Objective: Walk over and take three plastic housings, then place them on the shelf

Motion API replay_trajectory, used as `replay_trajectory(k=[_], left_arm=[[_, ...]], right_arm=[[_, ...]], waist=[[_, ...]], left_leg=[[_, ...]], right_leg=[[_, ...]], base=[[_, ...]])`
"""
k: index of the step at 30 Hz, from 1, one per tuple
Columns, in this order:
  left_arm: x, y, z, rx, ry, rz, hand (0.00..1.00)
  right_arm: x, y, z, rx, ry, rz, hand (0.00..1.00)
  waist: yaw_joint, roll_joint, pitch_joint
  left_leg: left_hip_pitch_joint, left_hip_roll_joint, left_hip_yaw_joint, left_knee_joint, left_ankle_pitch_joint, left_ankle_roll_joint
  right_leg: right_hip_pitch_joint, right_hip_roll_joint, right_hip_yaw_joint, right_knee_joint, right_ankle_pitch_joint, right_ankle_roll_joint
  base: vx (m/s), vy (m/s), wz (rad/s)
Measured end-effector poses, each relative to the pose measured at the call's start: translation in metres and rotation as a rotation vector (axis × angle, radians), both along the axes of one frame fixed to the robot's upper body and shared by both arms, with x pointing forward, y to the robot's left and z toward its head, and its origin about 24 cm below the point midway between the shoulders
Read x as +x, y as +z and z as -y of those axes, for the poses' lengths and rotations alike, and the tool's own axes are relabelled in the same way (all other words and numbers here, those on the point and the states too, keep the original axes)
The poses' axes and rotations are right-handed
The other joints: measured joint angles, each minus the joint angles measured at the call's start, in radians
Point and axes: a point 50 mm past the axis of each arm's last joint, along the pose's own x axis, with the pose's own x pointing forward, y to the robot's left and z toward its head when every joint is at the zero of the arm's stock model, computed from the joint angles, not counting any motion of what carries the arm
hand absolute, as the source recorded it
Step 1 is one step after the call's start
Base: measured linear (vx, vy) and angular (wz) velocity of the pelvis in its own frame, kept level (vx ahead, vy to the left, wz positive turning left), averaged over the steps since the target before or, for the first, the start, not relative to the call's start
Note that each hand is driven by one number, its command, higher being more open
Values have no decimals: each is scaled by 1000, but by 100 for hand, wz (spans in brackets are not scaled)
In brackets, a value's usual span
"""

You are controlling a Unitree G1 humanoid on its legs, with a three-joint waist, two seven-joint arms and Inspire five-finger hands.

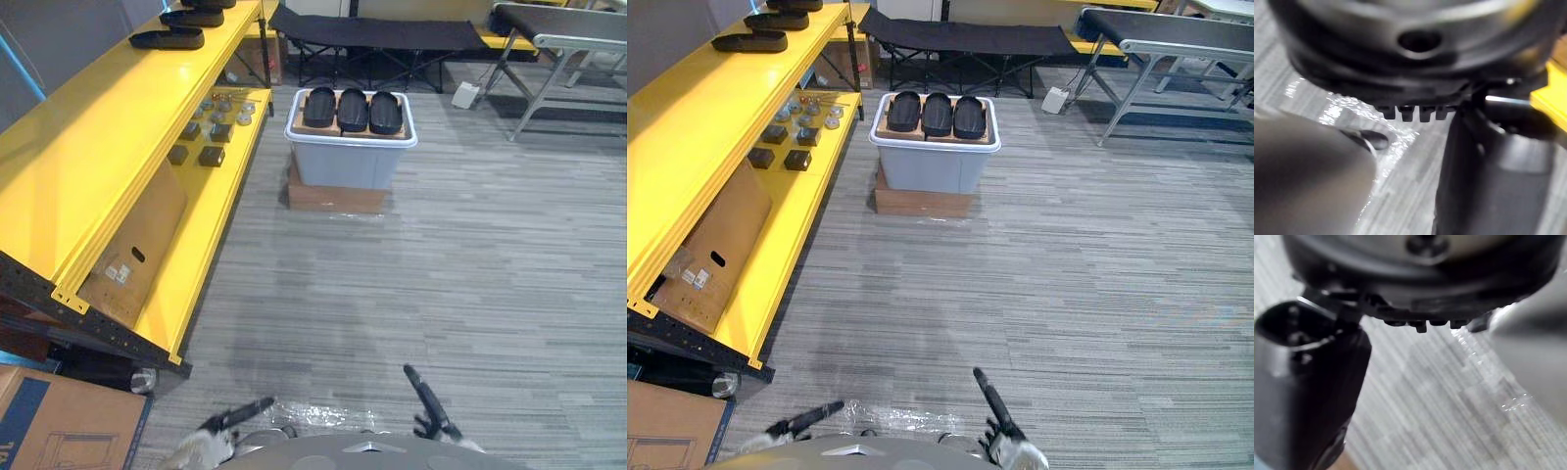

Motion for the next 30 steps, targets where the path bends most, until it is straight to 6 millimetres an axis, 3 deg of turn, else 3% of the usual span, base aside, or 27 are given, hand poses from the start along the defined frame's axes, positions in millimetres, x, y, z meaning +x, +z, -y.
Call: replay_trajectory(k=[2,5,7,13,18,25,30], left_arm=[[25,8,12,-25,-66,79,100],[39,14,17,-43,-102,122,100],[40,14,18,-53,-112,127,100],[24,7,25,-121,-160,87,100],[16,5,32,-234,-42,132,100],[8,8,29,-151,-107,220,100],[8,15,26,-89,-182,270,100]], right_arm=[[32,14,3,-41,77,107,100],[56,24,0,-42,115,184,100],[59,25,-2,-35,137,195,100],[42,17,-3,-26,137,147,100],[27,12,-3,-17,24,126,100],[4,3,-9,-20,-33,74,100],[6,7,-10,-26,-65,135,100]], waist=[[-7,1,6],[-23,-5,13],[-24,-6,19],[-25,-3,23],[-26,0,23],[-27,1,22],[-22,-4,24]], left_leg=[[2,-8,-1,-10,5,-1],[11,-10,1,-13,5,-1],[22,-10,3,-18,5,-1],[38,-11,5,-23,1,-6],[52,-13,2,-23,3,-4],[53,-19,-2,-55,32,22],[42,-24,28,-55,21,28]], right_leg=[[-2,-7,-1,0,3,4],[3,-10,-1,1,4,5],[10,-9,-1,1,4,6],[23,-10,-2,2,3,6],[39,-11,-4,3,3,6],[16,-15,-2,19,0,2],[-22,-20,28,47,-4,5]], base=[[-25,46,2],[-19,33,-1],[-4,7,-2],[0,0,0],[-50,6,2],[-77,14,2],[-40,50,-18]])
